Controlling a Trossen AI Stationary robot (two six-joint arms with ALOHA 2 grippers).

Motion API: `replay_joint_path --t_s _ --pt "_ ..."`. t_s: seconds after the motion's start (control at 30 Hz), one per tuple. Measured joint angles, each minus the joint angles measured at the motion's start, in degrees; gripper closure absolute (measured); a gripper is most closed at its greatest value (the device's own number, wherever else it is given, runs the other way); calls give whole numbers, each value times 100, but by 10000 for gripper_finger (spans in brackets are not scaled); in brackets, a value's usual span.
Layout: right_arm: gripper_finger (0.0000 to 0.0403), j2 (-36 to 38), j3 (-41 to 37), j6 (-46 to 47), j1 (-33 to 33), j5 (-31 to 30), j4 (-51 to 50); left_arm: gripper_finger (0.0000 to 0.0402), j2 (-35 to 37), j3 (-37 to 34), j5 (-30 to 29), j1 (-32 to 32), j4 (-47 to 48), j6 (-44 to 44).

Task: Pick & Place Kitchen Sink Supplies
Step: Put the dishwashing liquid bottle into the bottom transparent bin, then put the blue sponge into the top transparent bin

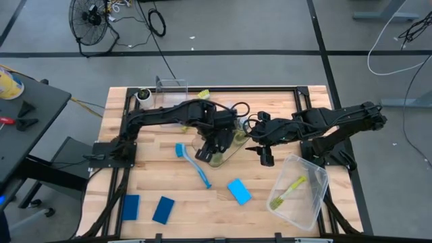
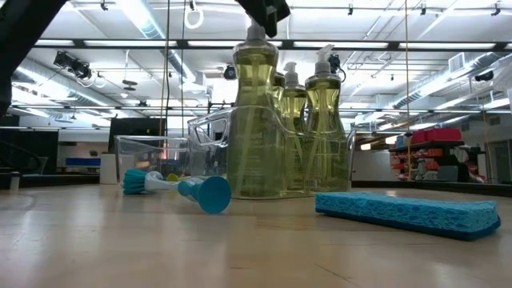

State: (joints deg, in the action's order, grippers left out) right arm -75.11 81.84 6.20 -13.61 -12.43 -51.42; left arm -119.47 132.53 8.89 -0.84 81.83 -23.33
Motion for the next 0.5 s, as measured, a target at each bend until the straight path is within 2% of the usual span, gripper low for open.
replay_joint_path --t_s 0.3,0.5 --pt "188 0 0 2 0 0 -27 246 509 -4 -98 -170 351 653" --pt "188 0 0 7 0 0 -102 261 1213 -4 -560 -315 638 1356"
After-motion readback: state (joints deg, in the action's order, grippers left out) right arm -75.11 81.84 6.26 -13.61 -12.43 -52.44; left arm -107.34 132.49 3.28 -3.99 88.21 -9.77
